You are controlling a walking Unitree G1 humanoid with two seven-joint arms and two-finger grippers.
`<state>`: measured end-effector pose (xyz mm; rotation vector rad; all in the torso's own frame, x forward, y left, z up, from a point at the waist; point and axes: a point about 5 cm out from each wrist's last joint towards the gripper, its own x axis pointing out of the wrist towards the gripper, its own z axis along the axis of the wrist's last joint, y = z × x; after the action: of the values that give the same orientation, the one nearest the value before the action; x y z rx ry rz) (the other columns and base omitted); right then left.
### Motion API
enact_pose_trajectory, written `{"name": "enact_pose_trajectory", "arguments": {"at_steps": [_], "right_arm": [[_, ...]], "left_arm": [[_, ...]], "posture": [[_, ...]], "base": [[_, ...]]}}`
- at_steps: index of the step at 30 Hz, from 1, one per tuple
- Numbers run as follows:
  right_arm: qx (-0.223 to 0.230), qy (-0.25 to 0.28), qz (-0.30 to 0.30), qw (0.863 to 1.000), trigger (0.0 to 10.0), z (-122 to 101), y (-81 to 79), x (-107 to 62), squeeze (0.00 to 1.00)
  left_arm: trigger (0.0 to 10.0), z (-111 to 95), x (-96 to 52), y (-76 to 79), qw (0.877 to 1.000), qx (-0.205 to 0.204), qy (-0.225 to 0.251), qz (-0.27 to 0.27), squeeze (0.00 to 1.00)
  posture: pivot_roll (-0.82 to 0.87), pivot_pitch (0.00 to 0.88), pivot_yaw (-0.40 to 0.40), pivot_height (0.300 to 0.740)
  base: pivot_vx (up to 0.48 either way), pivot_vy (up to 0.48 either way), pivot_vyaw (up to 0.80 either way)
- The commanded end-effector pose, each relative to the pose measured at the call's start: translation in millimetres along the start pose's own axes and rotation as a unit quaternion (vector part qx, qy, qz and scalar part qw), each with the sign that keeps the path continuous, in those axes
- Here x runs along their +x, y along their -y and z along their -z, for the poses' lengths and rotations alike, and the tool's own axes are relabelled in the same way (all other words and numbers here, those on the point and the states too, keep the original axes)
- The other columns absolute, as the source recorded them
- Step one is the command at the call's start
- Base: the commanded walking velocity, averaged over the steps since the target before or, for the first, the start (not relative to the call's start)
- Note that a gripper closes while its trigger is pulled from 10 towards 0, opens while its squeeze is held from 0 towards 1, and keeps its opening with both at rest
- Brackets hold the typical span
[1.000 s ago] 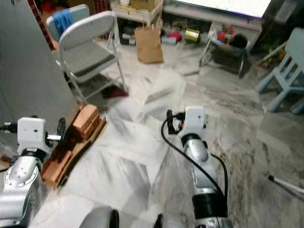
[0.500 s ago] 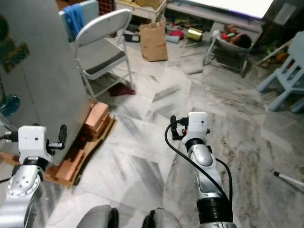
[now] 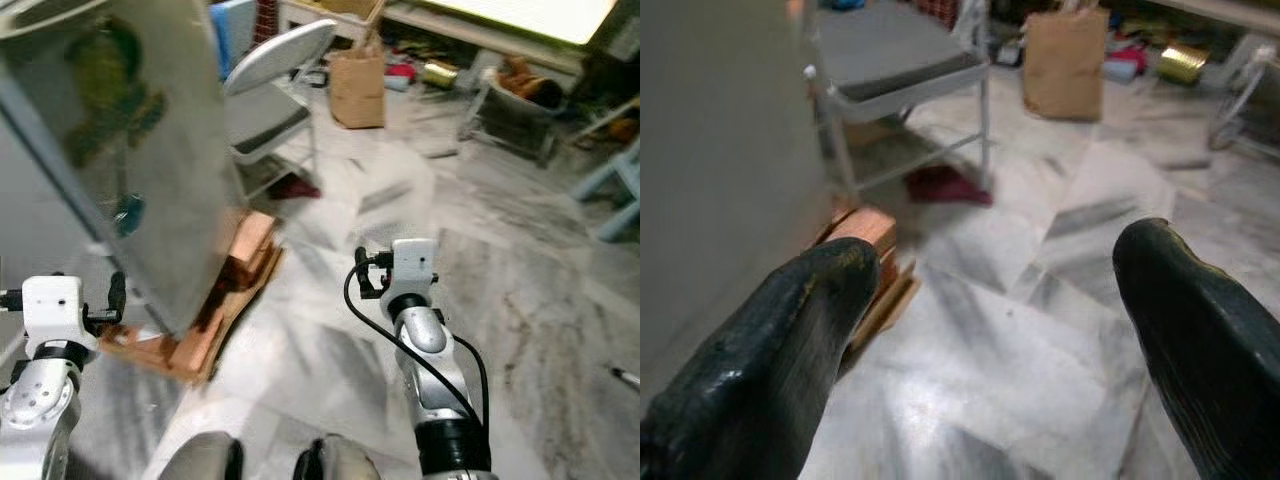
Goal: Restocking fridge
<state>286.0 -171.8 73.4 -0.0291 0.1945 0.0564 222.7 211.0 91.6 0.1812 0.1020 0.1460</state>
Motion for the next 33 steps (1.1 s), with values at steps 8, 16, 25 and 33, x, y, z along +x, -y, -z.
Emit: {"name": "enact_pose_trajectory", "arguments": {"at_steps": [8, 16, 25, 33], "right_arm": [[0.004, 0.012, 0.004, 1.0, 10.0, -8, -0.2, 1.1, 0.0], [0.012, 0.002, -0.004, 1.0, 10.0, -6, -2.5, -4.3, 0.0], [0.038, 0.001, -0.009, 0.999, 10.0, -6, 0.9, -15.5, 1.0], [0.037, 0.022, -0.028, 0.999, 10.0, -18, -7.3, -18.9, 1.0]], "left_arm": [[10.0, -3, 0.7, -6.1, 1.0, 0.008, 0.002, -0.012, 0.0], [10.0, -2, -1.4, -9.9, 1.0, 0.011, -0.001, -0.025, 0.0], [10.0, 0, -3.5, -12.5, 0.999, 0.01, -0.005, -0.033, 0.0], [10.0, 2, -5.8, -11.6, 0.999, 0.015, -0.009, -0.037, 0.0]], "posture": [[0.16, 0.129, -0.083, 0.74], [0.17, 0.131, -0.085, 0.74], [0.17, 0.131, -0.091, 0.74], [0.17, 0.132, -0.088, 0.74]], "base": [[0.0, 0.0, 0.8], [0.0, 0.0, 0.5], [0.0, 0.0, 0.0], [0.0, 0.0, 0.0]]}}
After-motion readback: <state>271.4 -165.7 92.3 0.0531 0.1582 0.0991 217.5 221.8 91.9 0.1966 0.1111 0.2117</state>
